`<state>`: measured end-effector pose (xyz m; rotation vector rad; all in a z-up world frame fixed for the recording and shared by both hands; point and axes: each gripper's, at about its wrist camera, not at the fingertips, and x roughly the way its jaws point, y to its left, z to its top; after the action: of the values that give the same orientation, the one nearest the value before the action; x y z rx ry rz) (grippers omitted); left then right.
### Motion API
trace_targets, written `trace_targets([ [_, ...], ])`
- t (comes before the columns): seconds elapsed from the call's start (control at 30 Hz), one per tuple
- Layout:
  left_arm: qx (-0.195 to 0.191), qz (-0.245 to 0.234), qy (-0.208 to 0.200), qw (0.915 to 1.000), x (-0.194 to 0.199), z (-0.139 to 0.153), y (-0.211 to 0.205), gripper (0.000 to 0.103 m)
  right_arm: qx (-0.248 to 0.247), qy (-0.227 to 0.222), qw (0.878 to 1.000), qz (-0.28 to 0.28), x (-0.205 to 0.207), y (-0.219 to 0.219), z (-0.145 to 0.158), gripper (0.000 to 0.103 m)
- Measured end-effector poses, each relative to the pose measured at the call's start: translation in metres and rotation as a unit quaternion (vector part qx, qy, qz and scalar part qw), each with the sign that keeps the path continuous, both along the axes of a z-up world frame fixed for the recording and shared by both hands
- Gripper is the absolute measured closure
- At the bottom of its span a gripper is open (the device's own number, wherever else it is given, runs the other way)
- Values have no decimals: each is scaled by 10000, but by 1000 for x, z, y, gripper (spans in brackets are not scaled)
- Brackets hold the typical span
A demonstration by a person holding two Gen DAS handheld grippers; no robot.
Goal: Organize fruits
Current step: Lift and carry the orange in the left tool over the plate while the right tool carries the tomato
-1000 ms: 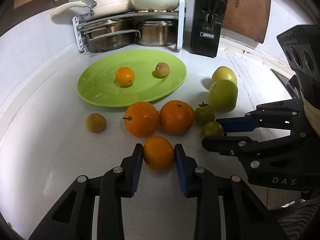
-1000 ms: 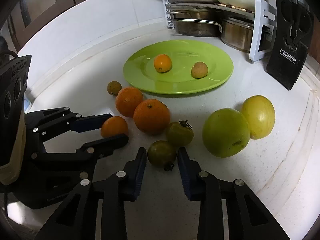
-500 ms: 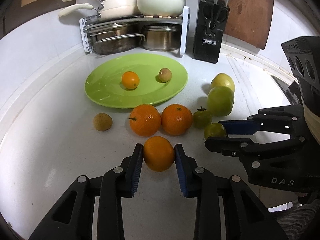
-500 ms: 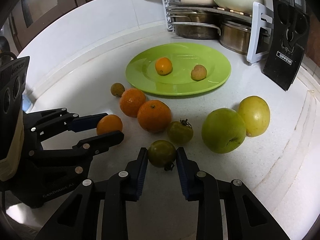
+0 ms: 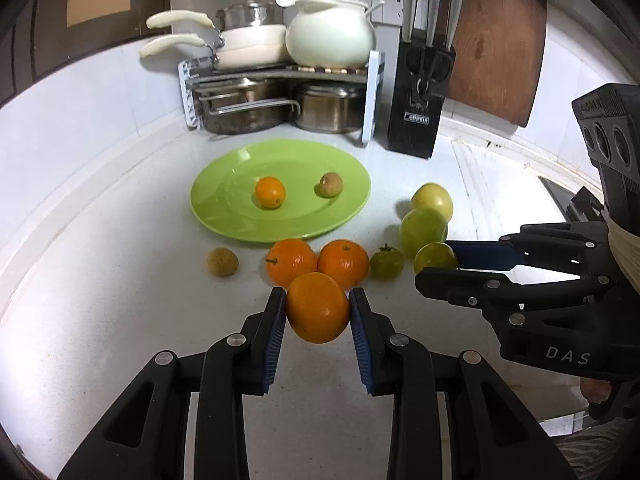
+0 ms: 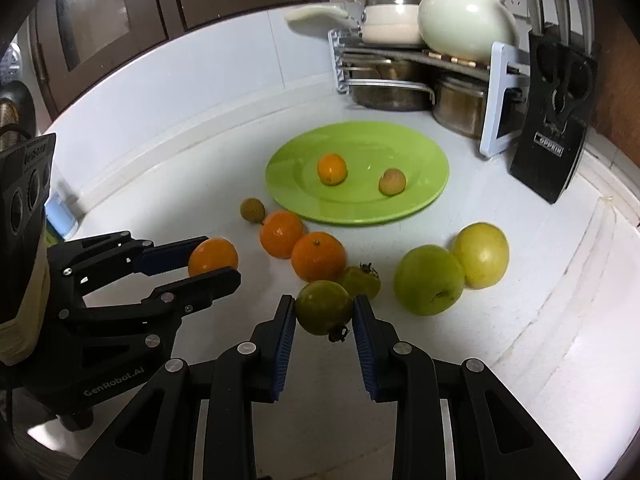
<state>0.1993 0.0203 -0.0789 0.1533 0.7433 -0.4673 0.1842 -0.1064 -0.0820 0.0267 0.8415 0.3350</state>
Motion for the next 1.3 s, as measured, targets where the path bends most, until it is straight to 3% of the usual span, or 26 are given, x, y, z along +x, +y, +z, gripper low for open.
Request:
trace_targets([
  [0.5, -114, 234, -630, 9977, -14, 39, 1, 71, 182, -551, 9982, -177, -7, -13, 41, 73],
  [0.93, -29, 372, -1213, 9919, -2, 72, -6, 71, 290, -944, 9949, -217, 12, -20, 69, 73],
  [1.3, -135, 503, -1071, 9929, 29, 85, -8, 71, 327, -1074, 9934, -238, 43, -23, 81, 73],
])
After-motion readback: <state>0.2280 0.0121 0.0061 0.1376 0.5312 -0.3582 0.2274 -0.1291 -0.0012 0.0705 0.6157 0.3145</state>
